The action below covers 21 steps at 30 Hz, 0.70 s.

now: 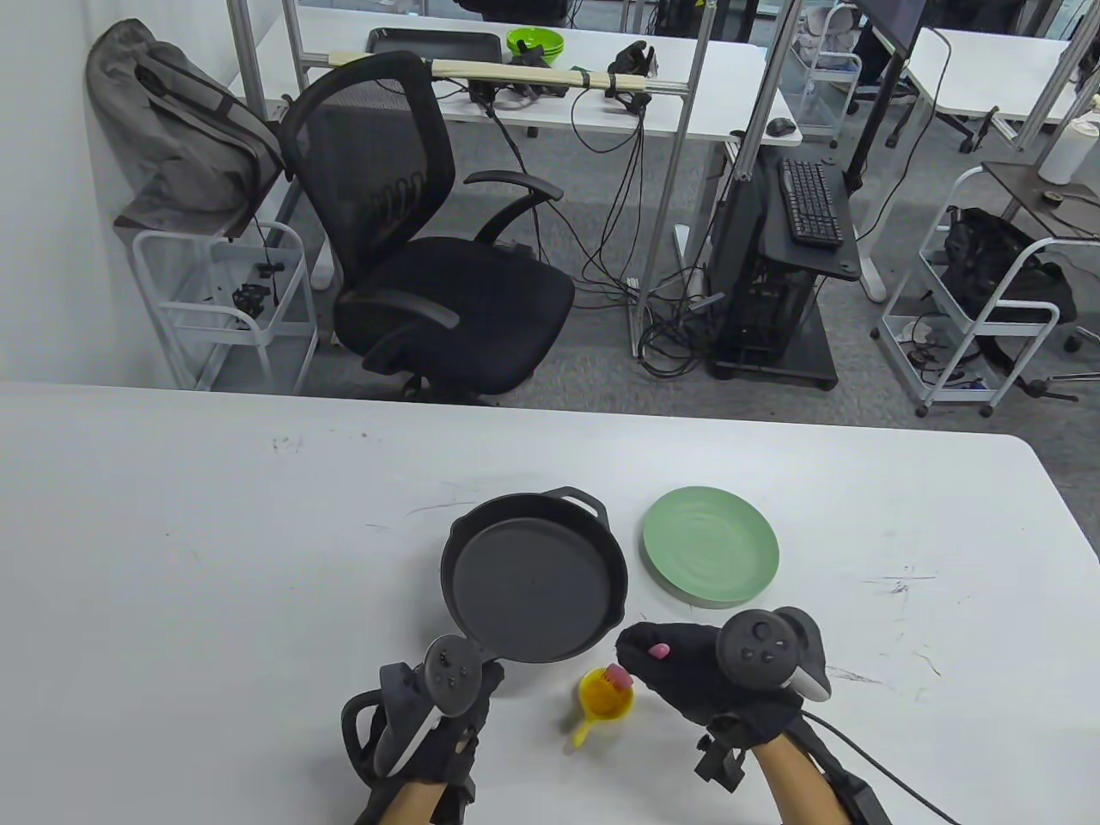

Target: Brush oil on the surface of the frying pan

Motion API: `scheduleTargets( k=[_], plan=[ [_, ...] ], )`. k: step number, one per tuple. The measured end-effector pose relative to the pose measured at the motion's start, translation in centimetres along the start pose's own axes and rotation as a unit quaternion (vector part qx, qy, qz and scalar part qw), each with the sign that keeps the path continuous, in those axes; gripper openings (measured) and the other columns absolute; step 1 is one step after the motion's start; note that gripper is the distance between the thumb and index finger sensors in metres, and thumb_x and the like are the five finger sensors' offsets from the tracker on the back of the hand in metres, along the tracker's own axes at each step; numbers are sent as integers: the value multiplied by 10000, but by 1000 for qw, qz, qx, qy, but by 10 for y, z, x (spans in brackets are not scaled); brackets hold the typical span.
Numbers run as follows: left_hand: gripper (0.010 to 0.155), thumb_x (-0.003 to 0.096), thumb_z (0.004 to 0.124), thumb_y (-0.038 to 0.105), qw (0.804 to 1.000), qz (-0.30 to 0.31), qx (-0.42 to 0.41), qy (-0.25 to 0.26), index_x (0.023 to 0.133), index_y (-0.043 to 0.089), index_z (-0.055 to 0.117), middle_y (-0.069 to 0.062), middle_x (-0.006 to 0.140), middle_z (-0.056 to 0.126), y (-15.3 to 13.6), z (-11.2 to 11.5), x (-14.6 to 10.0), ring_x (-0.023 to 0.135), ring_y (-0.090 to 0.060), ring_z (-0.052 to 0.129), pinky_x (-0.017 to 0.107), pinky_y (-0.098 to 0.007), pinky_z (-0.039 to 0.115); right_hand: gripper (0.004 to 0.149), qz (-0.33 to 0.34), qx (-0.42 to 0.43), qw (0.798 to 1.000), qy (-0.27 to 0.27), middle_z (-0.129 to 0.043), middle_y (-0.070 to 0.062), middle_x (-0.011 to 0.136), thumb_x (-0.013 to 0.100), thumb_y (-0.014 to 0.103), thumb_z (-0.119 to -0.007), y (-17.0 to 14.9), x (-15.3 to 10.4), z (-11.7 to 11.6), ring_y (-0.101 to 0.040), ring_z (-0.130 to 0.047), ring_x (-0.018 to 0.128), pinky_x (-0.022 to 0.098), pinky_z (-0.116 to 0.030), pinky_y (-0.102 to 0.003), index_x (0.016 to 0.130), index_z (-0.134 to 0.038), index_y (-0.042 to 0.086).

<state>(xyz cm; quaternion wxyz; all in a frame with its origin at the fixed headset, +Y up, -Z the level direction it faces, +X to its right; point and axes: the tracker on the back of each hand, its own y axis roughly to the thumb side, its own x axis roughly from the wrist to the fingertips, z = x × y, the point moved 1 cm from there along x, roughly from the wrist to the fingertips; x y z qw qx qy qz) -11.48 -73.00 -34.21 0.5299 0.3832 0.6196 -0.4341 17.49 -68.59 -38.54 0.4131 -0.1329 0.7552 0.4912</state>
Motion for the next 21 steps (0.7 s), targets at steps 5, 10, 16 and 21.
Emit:
scheduleTargets(
  k=[5, 10, 16, 21],
  plan=[
    [598, 513, 821, 554, 1000, 7, 1, -2, 849, 60, 842, 12, 432, 977, 2, 1, 0, 172, -146, 962, 179, -384, 841, 402, 12, 18, 999, 27, -988, -139, 531, 589, 509, -726, 9, 3, -10, -93, -935, 235, 141, -830, -241, 849, -852, 229],
    [598, 512, 823, 553, 1000, 7, 2, -2, 850, 59, 841, 11, 431, 978, 2, 0, -1, 172, -146, 963, 178, -385, 841, 404, 7, 77, 996, 50, -986, -145, 534, 592, 505, -726, 5, 5, -17, -97, -936, 234, 141, -830, -244, 851, -850, 221],
    [598, 513, 822, 553, 1000, 9, 2, -5, 849, 58, 842, 11, 430, 979, 3, 1, -1, 172, -146, 963, 178, -385, 841, 408, -4, 97, 994, 45, -988, -145, 530, 593, 504, -726, -2, 5, -18, -96, -936, 231, 136, -830, -243, 852, -850, 215],
    [600, 511, 824, 553, 1000, 11, 5, -8, 848, 57, 843, 11, 431, 978, 4, 2, -1, 171, -147, 963, 178, -385, 841, 409, -11, 93, 995, 45, -990, -146, 529, 592, 501, -728, -4, 5, -18, -97, -938, 228, 134, -830, -244, 854, -848, 212]
  ],
)
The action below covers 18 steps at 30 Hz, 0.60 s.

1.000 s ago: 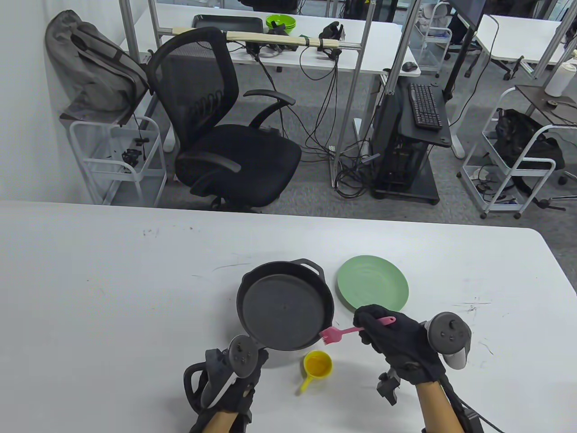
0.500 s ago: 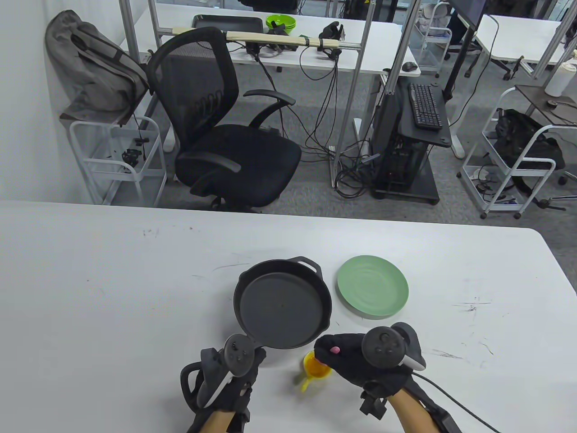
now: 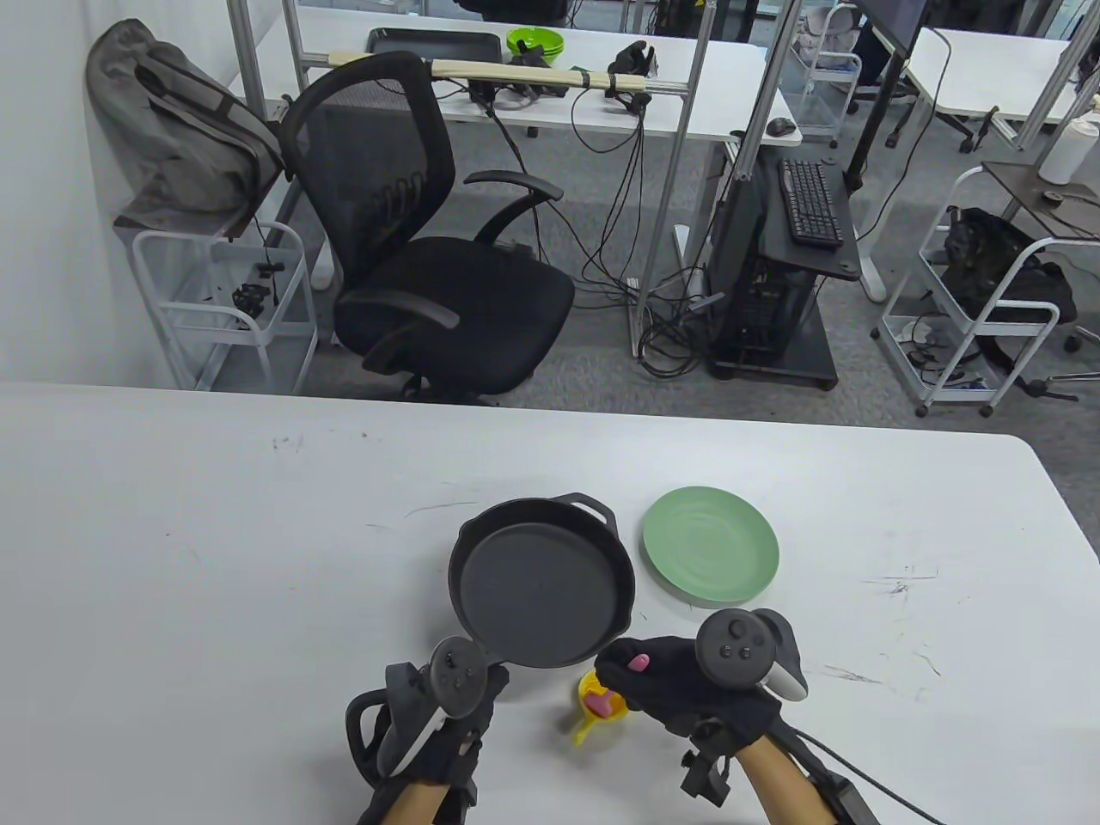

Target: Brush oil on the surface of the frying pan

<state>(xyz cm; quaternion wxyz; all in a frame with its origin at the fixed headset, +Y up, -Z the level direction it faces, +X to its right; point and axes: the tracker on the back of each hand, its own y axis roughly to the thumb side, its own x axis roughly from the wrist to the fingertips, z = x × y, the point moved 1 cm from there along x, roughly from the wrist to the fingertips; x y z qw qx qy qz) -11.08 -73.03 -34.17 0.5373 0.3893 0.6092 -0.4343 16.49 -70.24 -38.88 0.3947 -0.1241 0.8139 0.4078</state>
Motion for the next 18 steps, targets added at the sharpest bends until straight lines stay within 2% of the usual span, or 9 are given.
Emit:
scheduleTargets(
  k=[13, 18],
  plan=[
    [598, 513, 823, 553, 1000, 0, -1, 1, 849, 59, 843, 11, 431, 978, 0, 0, 0, 171, -146, 963, 178, -385, 841, 412, 4, 6, 999, -50, -993, -149, 520, 591, 500, -731, 1, -8, 21, -96, -938, 219, 125, -830, -243, 853, -852, 205],
    [598, 513, 823, 552, 1000, 0, -1, 1, 849, 57, 843, 10, 432, 978, 0, 0, 0, 171, -146, 963, 178, -385, 841, 411, 8, 6, 999, -38, -996, -145, 514, 591, 500, -733, 7, -7, 17, -94, -939, 215, 121, -830, -241, 850, -854, 206]
  ],
)
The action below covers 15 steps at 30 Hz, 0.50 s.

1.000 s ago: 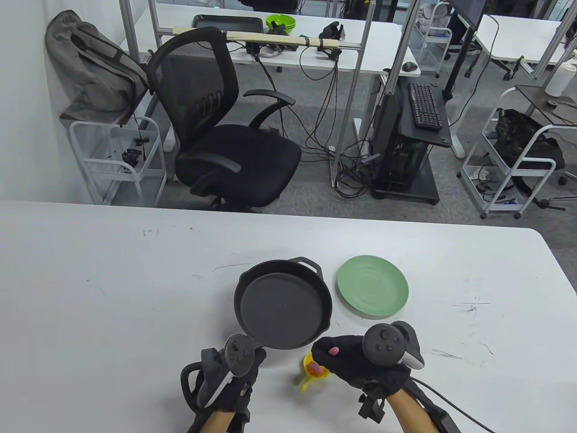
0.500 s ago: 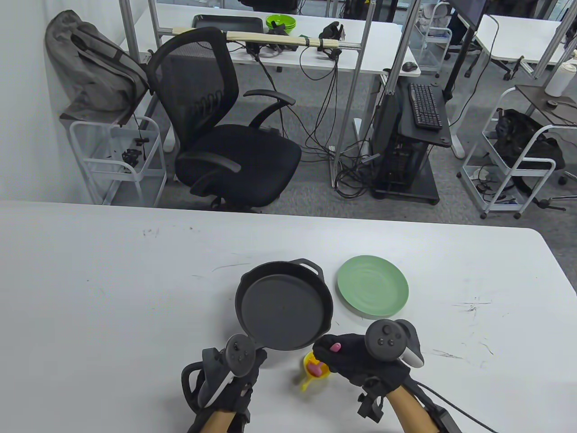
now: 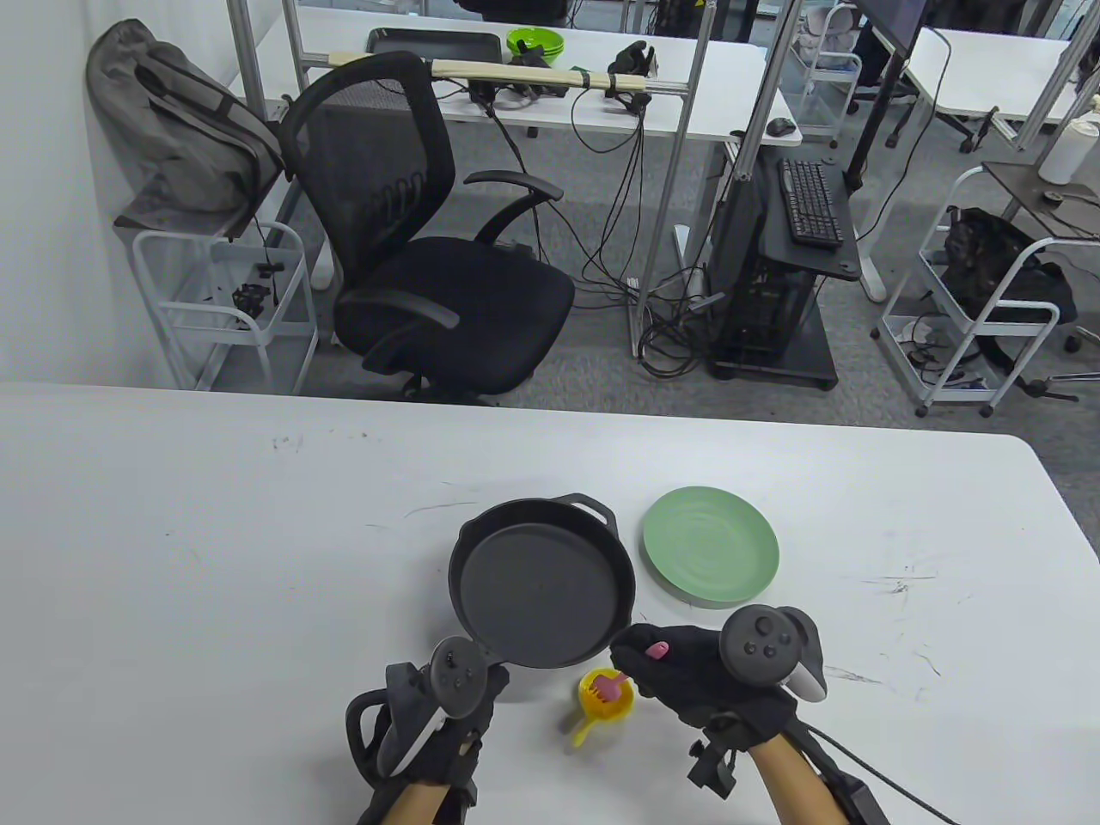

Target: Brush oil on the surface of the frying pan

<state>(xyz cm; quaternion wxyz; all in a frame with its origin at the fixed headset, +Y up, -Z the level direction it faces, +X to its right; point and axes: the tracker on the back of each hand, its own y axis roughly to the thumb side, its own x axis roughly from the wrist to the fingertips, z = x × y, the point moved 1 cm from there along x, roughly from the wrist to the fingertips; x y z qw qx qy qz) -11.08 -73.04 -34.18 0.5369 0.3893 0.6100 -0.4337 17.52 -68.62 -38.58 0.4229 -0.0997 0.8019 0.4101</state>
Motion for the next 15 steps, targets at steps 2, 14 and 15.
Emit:
scheduleTargets(
  k=[2, 14, 15],
  plan=[
    [600, 513, 823, 553, 1000, 1, 1, -3, 849, 56, 843, 10, 431, 978, 0, 0, 0, 171, -147, 963, 178, -385, 841, 412, 2, 0, 1000, 15, -997, -143, 511, 590, 501, -734, 3, 1, -5, -94, -940, 211, 119, -830, -241, 848, -856, 204],
    [599, 512, 823, 553, 1000, 5, 3, -4, 849, 57, 843, 11, 432, 978, 2, 1, 0, 171, -146, 963, 177, -384, 841, 415, 7, 23, 1000, -5, -1000, -147, 506, 590, 499, -735, 2, -2, 9, -96, -943, 205, 114, -831, -242, 849, -857, 198],
    [600, 512, 823, 553, 1000, 6, 3, -5, 849, 57, 843, 12, 430, 979, 2, 1, -1, 171, -145, 963, 177, -384, 842, 414, 9, 31, 999, -12, -1000, -146, 505, 592, 498, -735, 2, -3, 13, -96, -943, 205, 113, -831, -242, 848, -858, 197]
  ],
)
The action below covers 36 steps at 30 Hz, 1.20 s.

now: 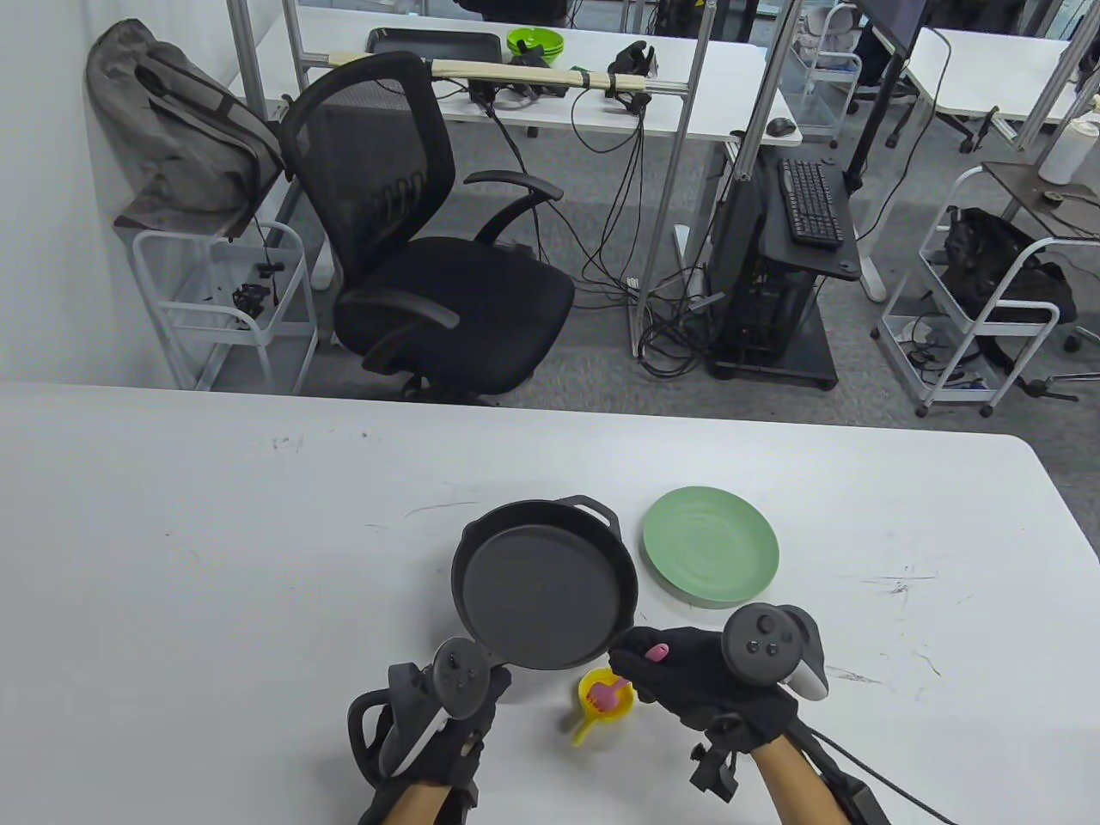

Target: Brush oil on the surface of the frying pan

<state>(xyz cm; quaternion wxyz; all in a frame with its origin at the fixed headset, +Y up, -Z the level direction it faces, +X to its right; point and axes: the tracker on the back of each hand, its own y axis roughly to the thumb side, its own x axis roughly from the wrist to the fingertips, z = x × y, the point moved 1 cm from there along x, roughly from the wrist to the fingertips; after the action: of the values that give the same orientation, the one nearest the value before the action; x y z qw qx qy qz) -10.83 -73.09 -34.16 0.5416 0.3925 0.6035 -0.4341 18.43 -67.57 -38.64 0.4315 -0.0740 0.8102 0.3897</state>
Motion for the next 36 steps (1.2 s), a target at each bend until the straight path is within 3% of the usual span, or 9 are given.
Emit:
scheduleTargets(
  k=[6, 10, 14, 17, 32, 36],
  plan=[
    [599, 515, 821, 552, 1000, 7, 4, -6, 849, 56, 842, 12, 432, 978, 5, 3, -1, 171, -144, 963, 176, -383, 842, 412, 19, 72, 996, -50, -1001, -143, 496, 594, 498, -735, 0, -11, 30, -93, -939, 199, 109, -828, -239, 844, -860, 196],
    [598, 515, 820, 553, 1000, 19, 5, -12, 849, 57, 842, 12, 431, 978, 11, 6, -3, 169, -144, 963, 175, -382, 842, 412, 32, 112, 987, -112, -997, -146, 505, 596, 498, -733, -1, -21, 49, -95, -939, 205, 115, -828, -240, 850, -855, 197],
    [599, 516, 819, 554, 999, 38, 4, -18, 849, 58, 841, 13, 431, 978, 22, 9, -6, 170, -143, 963, 175, -381, 843, 414, 27, 89, 976, -198, -989, -152, 544, 595, 497, -730, -4, -29, 59, -103, -944, 239, 141, -834, -243, 871, -839, 208],
    [598, 516, 819, 554, 998, 55, 2, -21, 849, 58, 841, 14, 430, 979, 31, 10, -9, 170, -142, 963, 175, -381, 843, 408, 11, 49, 974, -221, -979, -162, 591, 595, 490, -732, -9, -29, 59, -121, -953, 282, 173, -843, -254, 890, -825, 224],
    [598, 512, 819, 557, 993, 116, 4, -16, 849, 64, 841, 16, 432, 977, 57, 12, -22, 171, -142, 963, 177, -381, 842, 399, -80, -138, 975, -152, -939, -201, 747, 578, 434, -773, -33, -15, 37, -193, -967, 426, 280, -859, -318, 938, -805, 265],
    [600, 509, 821, 558, 993, 118, 9, -16, 849, 64, 843, 16, 429, 978, 57, 14, -22, 170, -142, 962, 177, -381, 842, 407, -83, -120, 982, -119, -938, -199, 750, 582, 439, -768, -34, -10, 29, -194, -969, 427, 285, -859, -319, 942, -804, 251]
  ],
)
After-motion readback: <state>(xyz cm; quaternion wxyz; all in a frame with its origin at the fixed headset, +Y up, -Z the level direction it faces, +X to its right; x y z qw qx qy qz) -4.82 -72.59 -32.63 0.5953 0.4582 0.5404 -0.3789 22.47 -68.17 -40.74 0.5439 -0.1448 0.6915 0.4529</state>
